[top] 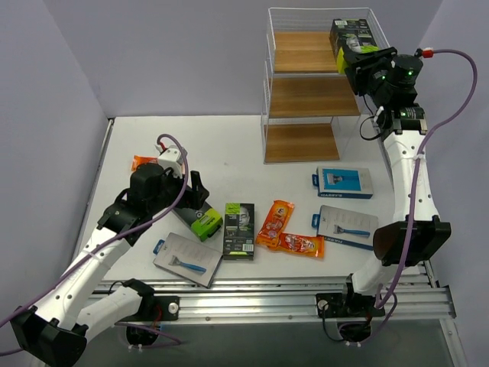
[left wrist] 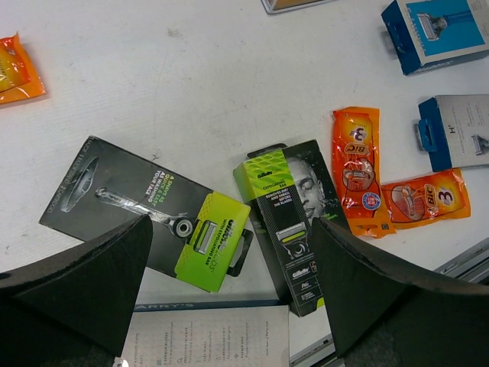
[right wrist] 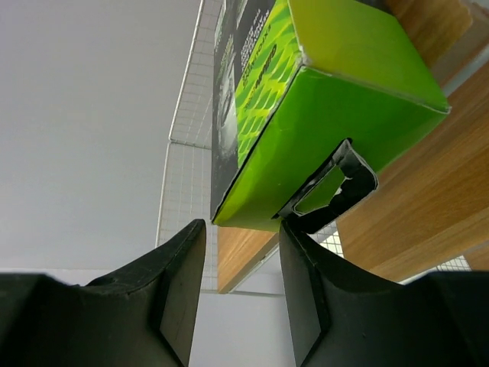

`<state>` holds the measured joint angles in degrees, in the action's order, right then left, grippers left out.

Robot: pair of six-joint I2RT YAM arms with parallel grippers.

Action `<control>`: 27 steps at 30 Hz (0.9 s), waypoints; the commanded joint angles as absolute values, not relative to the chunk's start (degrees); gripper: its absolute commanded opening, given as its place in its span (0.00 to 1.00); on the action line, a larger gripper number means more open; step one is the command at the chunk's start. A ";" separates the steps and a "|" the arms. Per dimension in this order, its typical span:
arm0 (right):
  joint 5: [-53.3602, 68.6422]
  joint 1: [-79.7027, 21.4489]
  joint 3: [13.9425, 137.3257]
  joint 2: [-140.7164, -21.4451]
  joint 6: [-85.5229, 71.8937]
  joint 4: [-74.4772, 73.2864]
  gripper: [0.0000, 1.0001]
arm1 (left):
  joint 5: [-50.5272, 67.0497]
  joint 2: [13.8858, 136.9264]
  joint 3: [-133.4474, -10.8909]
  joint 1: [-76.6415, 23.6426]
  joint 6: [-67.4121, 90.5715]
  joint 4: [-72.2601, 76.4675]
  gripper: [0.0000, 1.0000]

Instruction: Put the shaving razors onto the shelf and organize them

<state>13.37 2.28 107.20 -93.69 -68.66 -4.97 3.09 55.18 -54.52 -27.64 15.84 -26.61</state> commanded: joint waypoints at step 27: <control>17.84 5.19 115.49 -99.76 -68.47 -0.61 0.46 | 4.83 55.55 -57.30 -26.90 15.38 -25.84 0.94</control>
<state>16.03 4.84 112.97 -99.31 -68.90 -3.84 4.38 55.29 -54.52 -27.40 15.84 -26.61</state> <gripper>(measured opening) 0.453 0.939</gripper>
